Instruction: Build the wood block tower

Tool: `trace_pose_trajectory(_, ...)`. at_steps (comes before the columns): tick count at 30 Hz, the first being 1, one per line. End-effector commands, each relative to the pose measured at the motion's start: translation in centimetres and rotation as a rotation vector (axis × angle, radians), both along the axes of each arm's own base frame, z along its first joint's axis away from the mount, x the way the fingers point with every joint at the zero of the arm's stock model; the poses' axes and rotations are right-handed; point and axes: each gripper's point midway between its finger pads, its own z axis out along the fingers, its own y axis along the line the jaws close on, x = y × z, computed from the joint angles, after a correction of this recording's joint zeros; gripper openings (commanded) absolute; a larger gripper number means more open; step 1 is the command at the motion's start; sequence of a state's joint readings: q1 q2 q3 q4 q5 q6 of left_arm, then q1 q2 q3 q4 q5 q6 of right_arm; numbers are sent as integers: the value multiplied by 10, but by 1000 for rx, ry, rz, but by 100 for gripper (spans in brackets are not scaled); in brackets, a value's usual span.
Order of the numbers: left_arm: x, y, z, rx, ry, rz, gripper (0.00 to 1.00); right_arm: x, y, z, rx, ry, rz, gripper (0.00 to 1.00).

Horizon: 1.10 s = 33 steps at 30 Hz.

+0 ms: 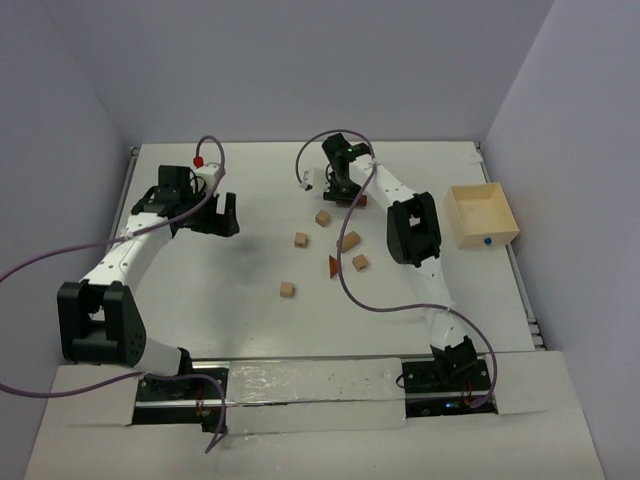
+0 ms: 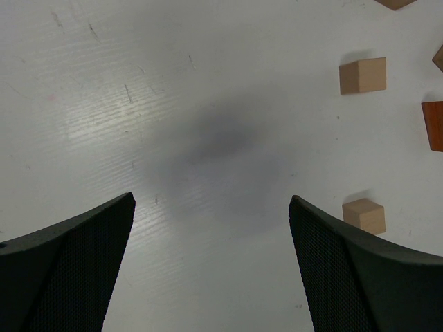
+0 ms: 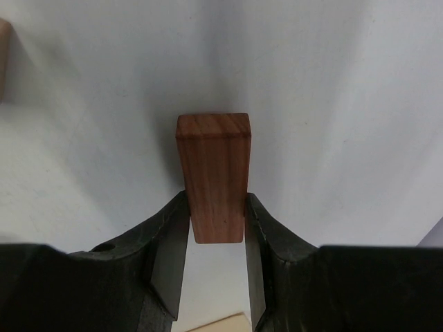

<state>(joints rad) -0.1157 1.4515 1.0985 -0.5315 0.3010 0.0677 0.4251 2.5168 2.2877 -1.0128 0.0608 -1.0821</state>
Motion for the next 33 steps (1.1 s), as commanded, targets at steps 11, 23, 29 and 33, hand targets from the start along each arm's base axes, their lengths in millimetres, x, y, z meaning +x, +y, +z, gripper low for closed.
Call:
trace_pose_trajectory(11, 1, 4, 23, -31, -57, 9, 99, -64, 89, 13, 221, 113, 65, 0)
trace_pose_trajectory(23, -2, 10, 34, -53, -72, 31, 99, -181, 123, 10, 220, 292, 192, 0)
trace_pose_trajectory(29, -2, 12, 36, -56, -70, 34, 99, -171, 108, 23, 224, 265, 145, 0)
trace_pose_trajectory(33, -1, 12, 37, -59, -73, 34, 99, -113, 89, 55, 262, 139, 48, 0)
